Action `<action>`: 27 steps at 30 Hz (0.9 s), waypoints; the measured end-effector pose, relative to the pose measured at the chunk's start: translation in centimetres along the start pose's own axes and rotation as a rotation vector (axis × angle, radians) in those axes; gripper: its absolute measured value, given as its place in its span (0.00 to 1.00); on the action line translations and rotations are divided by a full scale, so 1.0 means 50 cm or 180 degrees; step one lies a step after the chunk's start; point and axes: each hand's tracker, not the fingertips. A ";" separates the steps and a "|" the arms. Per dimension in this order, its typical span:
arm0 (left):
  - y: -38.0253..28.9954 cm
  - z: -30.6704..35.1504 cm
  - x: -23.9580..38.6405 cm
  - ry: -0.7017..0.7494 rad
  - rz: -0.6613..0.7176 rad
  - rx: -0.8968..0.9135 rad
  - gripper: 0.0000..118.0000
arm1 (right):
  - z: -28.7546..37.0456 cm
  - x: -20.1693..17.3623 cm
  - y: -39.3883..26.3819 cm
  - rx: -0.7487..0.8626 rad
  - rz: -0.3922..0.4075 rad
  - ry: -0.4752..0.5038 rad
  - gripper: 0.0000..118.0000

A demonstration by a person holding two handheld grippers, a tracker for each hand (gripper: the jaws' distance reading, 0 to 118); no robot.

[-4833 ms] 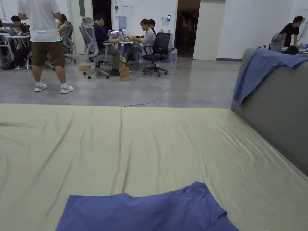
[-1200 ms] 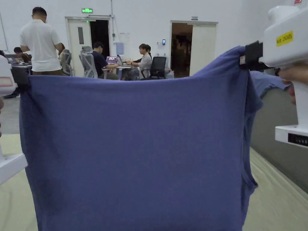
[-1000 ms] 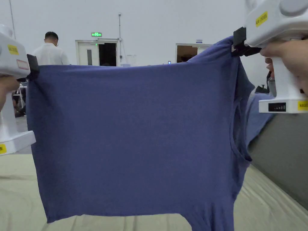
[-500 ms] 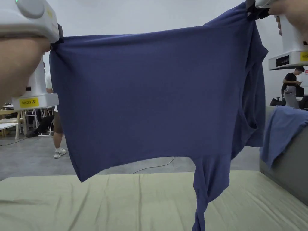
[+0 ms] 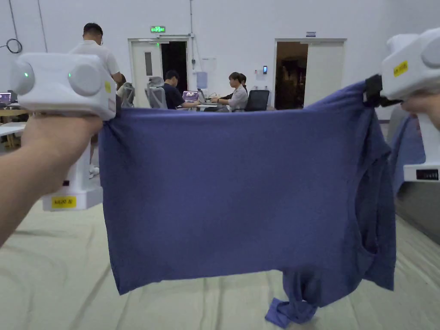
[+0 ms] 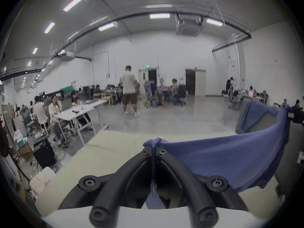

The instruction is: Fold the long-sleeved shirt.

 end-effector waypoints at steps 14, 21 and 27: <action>-0.405 0.013 -0.070 -0.0139 0.0065 -0.0994 0.00 | -0.001 -0.050 -0.365 -0.1153 -0.0242 0.0313 0.00; -0.565 0.224 -0.121 -0.0348 -0.0095 -0.1300 0.00 | 0.210 -0.052 -0.587 -0.1516 -0.0077 0.0598 0.00; -0.700 0.414 -0.152 -0.0759 0.0001 -0.1567 0.00 | 0.421 -0.080 -0.782 -0.1760 0.0424 0.0513 0.00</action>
